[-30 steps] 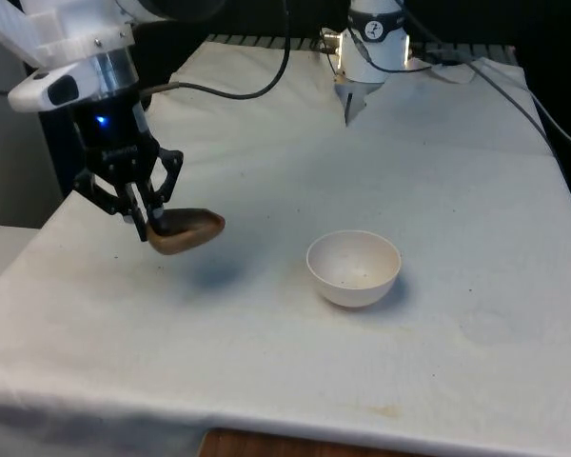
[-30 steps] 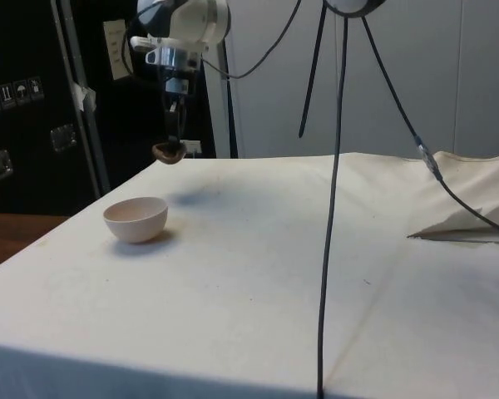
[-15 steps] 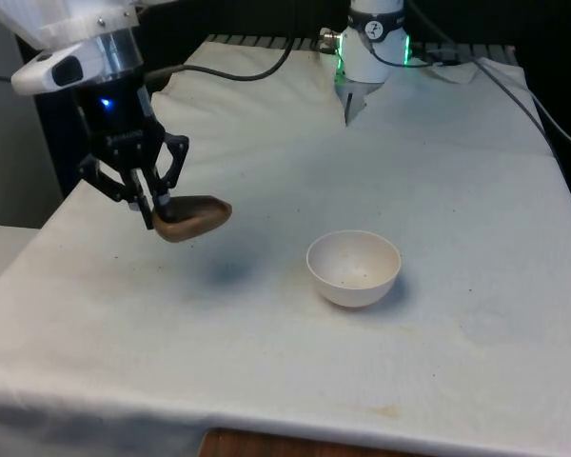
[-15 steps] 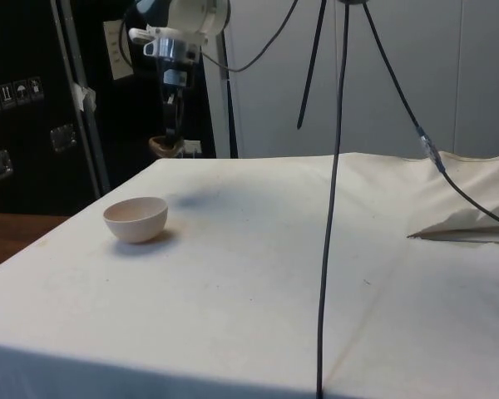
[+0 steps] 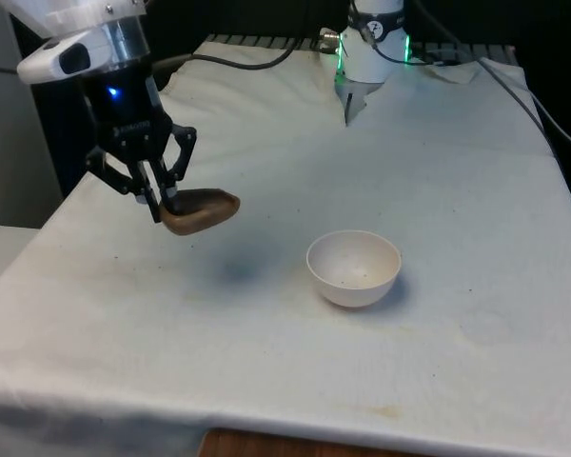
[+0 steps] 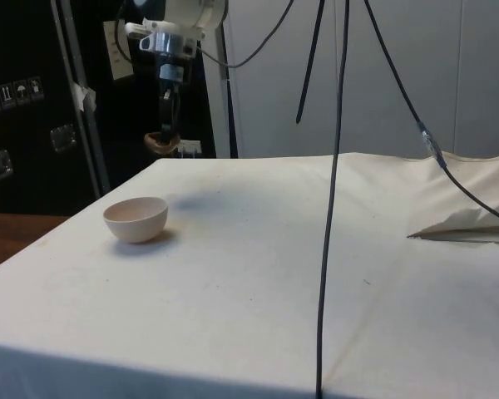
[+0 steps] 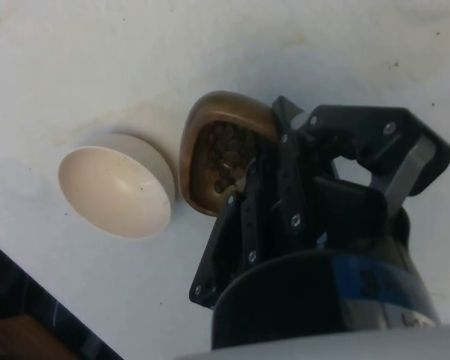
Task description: Pour the coffee beans from the cup into the bowl.
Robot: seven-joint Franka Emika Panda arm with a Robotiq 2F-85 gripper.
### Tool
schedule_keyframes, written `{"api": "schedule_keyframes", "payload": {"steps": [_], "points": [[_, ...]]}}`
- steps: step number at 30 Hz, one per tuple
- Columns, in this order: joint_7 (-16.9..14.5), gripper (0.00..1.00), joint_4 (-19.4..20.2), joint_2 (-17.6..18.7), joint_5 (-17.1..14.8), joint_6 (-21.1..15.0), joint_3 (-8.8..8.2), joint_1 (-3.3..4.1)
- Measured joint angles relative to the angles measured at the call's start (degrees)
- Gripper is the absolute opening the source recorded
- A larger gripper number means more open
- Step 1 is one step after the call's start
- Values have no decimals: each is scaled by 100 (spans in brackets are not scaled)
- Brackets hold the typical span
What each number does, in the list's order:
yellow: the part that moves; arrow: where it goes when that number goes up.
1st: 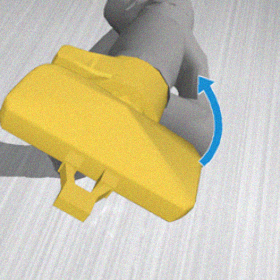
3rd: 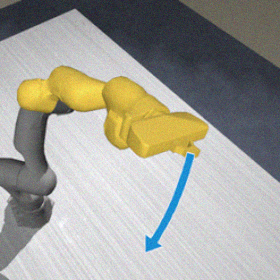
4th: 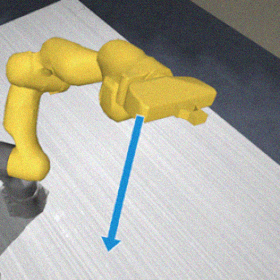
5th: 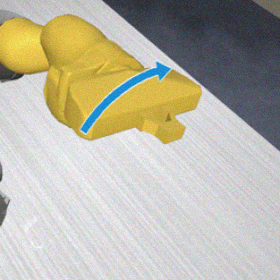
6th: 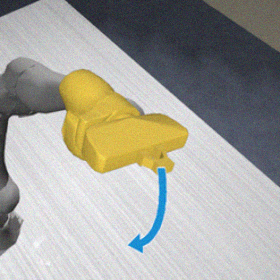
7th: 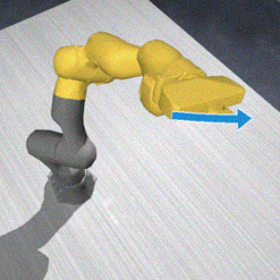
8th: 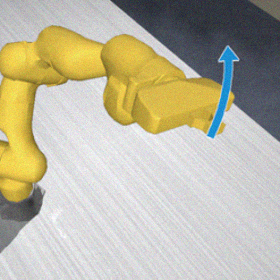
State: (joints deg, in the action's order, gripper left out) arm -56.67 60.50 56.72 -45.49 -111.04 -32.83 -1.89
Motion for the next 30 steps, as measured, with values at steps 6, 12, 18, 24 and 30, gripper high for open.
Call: {"api": "schedule_keyframes", "payload": {"steps": [6,12,18,24,30], "points": [[0,1,57,-97,0,0,0,46],[0,1,103,-166,6,0,0,74],[0,1,172,-269,17,0,0,132],[0,1,183,-298,17,0,0,155],[-6,1,235,-332,34,0,0,178]]}}
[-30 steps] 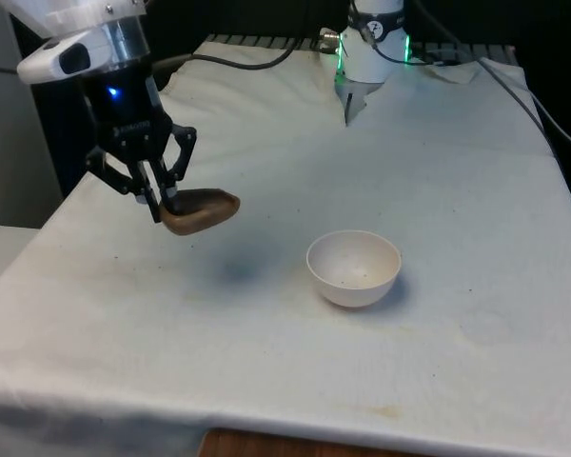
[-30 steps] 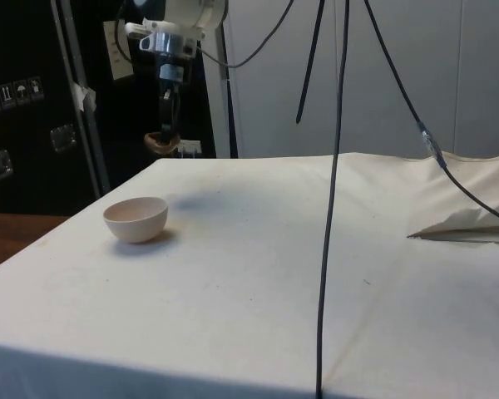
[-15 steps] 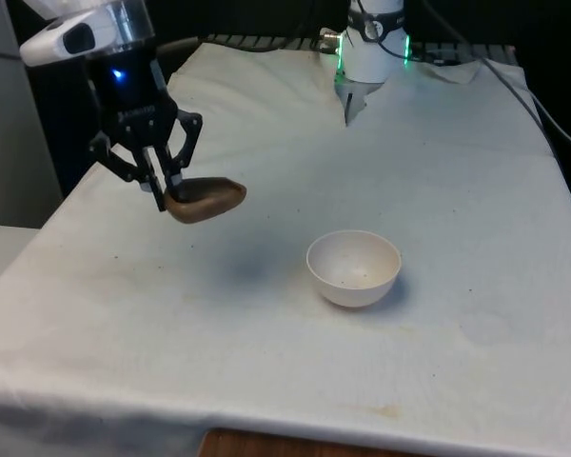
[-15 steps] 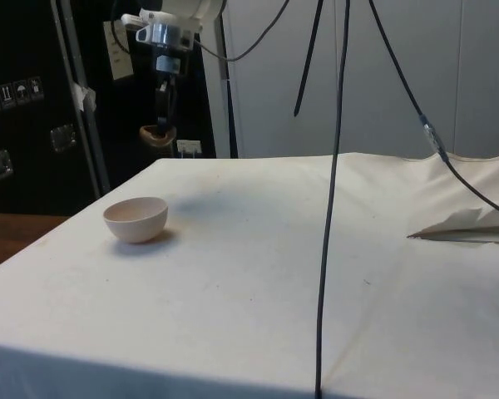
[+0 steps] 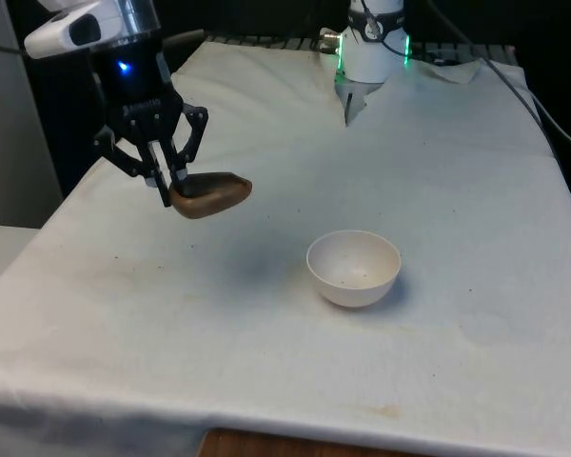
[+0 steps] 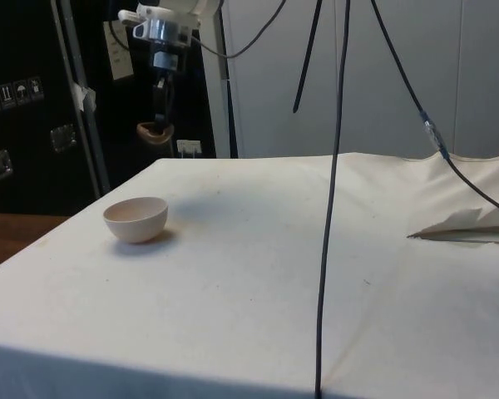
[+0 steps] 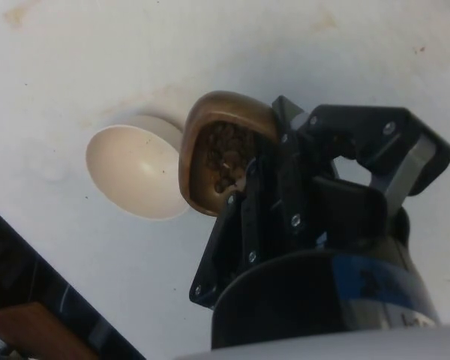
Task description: Pour the coffee beans from the cup into the bowl.
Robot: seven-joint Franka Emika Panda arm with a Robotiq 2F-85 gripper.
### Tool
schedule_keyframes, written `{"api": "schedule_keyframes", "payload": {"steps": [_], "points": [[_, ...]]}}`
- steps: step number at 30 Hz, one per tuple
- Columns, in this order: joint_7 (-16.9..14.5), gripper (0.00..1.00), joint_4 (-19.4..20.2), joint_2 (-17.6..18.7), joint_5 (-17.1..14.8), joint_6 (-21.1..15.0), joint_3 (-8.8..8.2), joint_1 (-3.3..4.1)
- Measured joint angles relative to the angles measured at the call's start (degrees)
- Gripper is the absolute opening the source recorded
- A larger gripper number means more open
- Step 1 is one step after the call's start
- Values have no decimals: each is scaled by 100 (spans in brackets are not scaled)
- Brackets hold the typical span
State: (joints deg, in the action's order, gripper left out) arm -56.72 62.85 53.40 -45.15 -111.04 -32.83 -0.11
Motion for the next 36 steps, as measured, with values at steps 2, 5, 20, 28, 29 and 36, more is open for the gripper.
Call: {"api": "schedule_keyframes", "payload": {"steps": [2,5,20,28,29,36], "points": [[-11,1,23,-6,0,0,-6,0],[-11,1,23,-6,0,0,-6,0],[143,1,40,-69,355,-6,-6,195],[241,1,40,-74,493,-11,-6,286],[241,1,40,-80,498,-11,-6,292],[275,1,46,-80,510,-11,-6,355]]}}
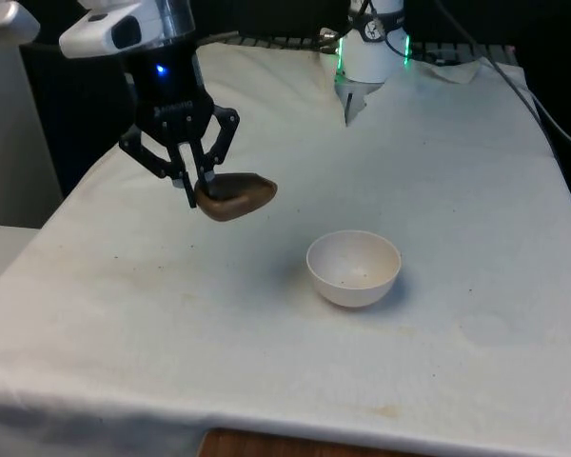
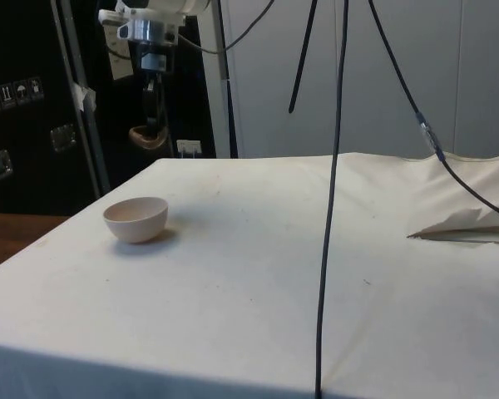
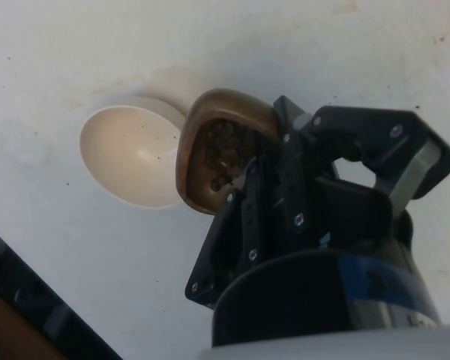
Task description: Pour the coffee beans from the cup into the bowl.
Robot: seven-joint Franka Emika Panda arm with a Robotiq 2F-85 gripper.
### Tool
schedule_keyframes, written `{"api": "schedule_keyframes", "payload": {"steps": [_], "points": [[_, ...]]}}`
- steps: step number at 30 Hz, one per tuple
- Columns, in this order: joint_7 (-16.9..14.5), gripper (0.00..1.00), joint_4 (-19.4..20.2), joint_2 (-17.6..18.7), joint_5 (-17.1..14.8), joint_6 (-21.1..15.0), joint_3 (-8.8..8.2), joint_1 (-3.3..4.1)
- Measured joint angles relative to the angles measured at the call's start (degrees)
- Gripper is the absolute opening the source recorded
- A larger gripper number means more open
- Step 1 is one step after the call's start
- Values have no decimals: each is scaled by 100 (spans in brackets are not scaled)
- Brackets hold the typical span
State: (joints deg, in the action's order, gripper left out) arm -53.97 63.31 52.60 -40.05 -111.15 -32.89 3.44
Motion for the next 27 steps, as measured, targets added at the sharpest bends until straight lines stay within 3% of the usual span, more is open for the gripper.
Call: {"api": "schedule_keyframes", "payload": {"steps": [16,27], "points": [[29,1,6,-34,11,6,0,74],[80,1,23,-178,103,69,0,86]]}}
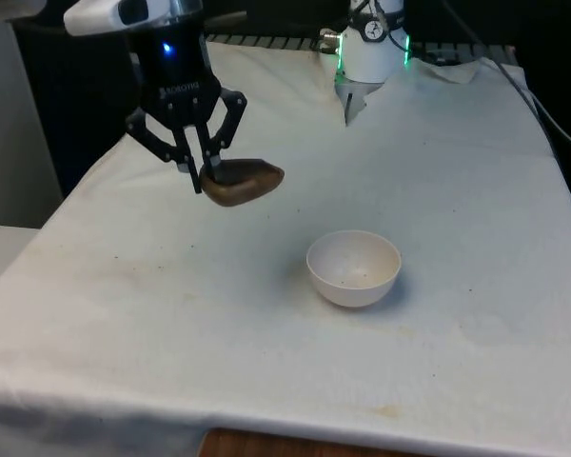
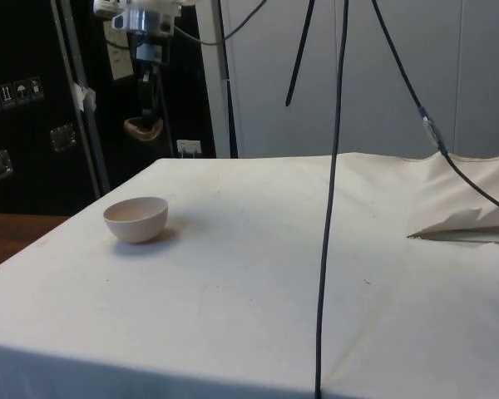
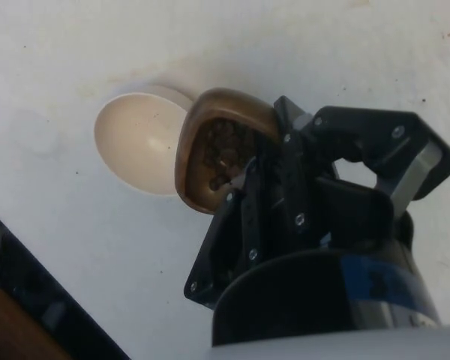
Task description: Pour the coffee beans from the cup into the bowl.
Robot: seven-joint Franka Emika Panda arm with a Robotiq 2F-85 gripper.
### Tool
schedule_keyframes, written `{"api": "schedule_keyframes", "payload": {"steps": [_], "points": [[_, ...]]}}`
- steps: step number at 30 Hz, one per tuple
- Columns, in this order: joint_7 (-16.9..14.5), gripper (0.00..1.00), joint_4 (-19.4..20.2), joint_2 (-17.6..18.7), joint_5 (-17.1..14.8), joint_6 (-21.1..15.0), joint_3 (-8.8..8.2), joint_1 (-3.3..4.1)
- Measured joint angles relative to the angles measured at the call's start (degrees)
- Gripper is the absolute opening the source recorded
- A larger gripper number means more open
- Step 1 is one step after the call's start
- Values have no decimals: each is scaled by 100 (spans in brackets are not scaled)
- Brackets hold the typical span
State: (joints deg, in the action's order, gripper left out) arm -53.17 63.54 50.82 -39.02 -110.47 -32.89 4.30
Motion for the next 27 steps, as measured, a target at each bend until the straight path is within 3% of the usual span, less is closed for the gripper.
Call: {"api": "schedule_keyframes", "payload": {"steps": [27], "points": [[235,1,126,-751,235,579,-34,6]]}}
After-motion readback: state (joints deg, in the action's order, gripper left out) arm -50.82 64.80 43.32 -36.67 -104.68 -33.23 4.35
